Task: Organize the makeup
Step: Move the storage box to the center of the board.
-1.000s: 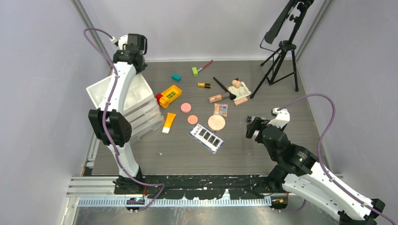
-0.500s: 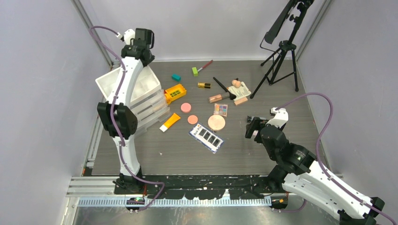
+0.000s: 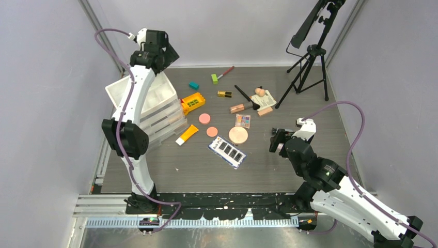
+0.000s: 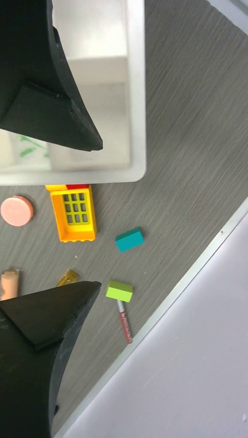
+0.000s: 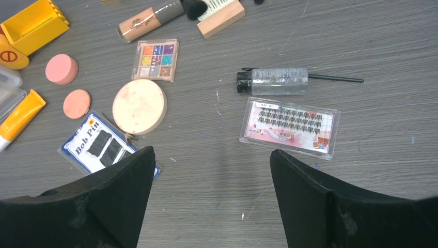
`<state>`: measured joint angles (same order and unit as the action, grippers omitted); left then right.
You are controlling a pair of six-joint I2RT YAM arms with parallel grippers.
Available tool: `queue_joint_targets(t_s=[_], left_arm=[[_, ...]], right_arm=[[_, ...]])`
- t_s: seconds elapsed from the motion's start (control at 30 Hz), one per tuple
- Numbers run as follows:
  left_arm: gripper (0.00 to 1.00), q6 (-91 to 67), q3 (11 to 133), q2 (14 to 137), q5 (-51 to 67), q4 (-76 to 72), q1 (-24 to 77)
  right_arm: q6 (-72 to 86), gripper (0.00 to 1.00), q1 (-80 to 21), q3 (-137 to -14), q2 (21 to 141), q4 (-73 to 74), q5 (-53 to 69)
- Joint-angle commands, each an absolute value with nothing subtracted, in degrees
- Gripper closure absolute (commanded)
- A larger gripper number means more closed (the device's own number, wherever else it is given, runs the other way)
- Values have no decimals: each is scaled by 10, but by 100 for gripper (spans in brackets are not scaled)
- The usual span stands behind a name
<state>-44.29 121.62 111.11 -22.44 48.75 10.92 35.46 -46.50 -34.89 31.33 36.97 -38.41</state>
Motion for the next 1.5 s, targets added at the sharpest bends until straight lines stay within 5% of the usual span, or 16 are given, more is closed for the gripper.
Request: queue_joint_targets(t_s=[0.0,0.2,0.57,0.9,1.47], left_arm=[[0,-397,1220,1031,-204,497,113],[0,-336,1179,945,-245,531,108],[0,-345,815,658,-288,540,-46],[11,-319,733,643,-213,500,-101],[86,-326,738,682,-168,480,-101]], right_arm=[[351,14,-468,-358,316,350,-398],[350,14,-467,-359,316,350,-396],[346,14,-467,-355,314,344,-382],[344,14,-468,-357,324,341,-378],[347,14,-468,-359,329,345,-387]])
